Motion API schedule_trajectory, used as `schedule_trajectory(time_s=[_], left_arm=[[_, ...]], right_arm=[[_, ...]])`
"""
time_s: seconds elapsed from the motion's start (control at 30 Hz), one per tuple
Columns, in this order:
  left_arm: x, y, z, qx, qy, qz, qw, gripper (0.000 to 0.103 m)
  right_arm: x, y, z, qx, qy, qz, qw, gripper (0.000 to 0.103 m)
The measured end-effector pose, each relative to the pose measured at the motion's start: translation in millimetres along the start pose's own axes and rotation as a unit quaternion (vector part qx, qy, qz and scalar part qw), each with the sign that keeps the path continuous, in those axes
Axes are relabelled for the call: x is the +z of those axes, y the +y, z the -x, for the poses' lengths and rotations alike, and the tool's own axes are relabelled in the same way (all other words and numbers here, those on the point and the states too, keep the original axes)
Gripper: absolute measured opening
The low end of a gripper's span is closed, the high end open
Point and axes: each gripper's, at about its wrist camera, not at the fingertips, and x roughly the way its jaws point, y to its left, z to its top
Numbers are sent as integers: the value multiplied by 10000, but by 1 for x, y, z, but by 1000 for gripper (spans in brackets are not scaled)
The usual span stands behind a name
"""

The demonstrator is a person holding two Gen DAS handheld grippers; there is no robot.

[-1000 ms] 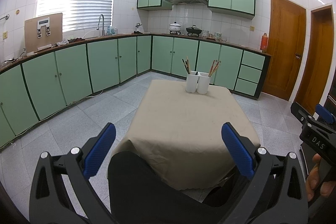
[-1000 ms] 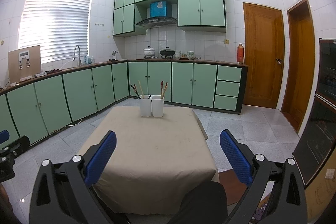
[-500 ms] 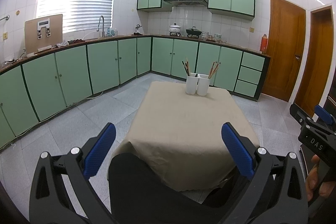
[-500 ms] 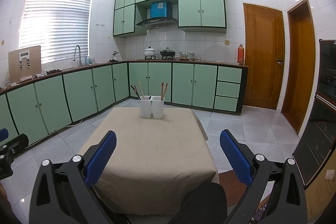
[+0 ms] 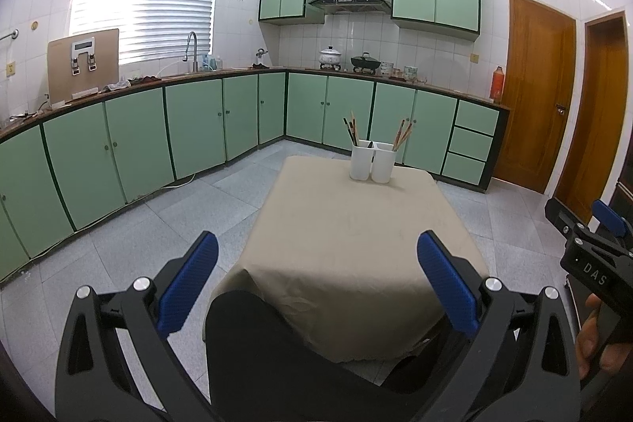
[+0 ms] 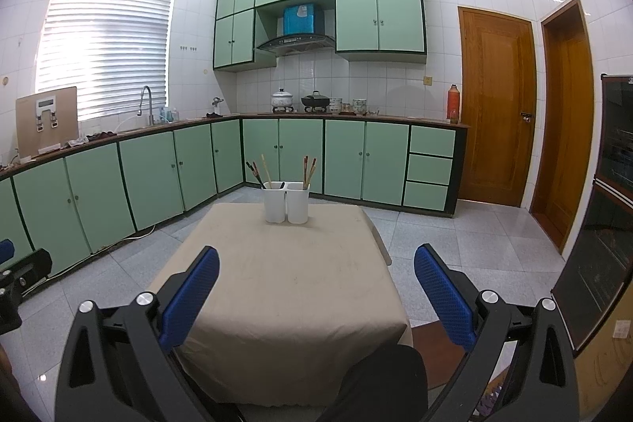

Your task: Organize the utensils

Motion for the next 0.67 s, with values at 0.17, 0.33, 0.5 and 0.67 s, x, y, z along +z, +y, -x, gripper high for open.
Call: schedule_trajectory(time_s=[0.17, 0.33, 0.5, 0.67], left_arm=[[0, -1, 0, -6, -6, 0, 10000, 98], [0, 0, 1, -8, -14, 11, 10000, 98], [3, 1, 2, 16, -21, 37, 10000, 98], [3, 1, 4, 46, -38, 56, 10000, 98]], right_arm=[[-1, 0, 1, -2, -15, -2, 10000, 97], [-1, -1, 1, -1, -12, -4, 10000, 97], [-1, -1, 2, 7, -14, -5, 10000, 97], [-2, -1, 2, 7, -13, -3, 10000, 97]])
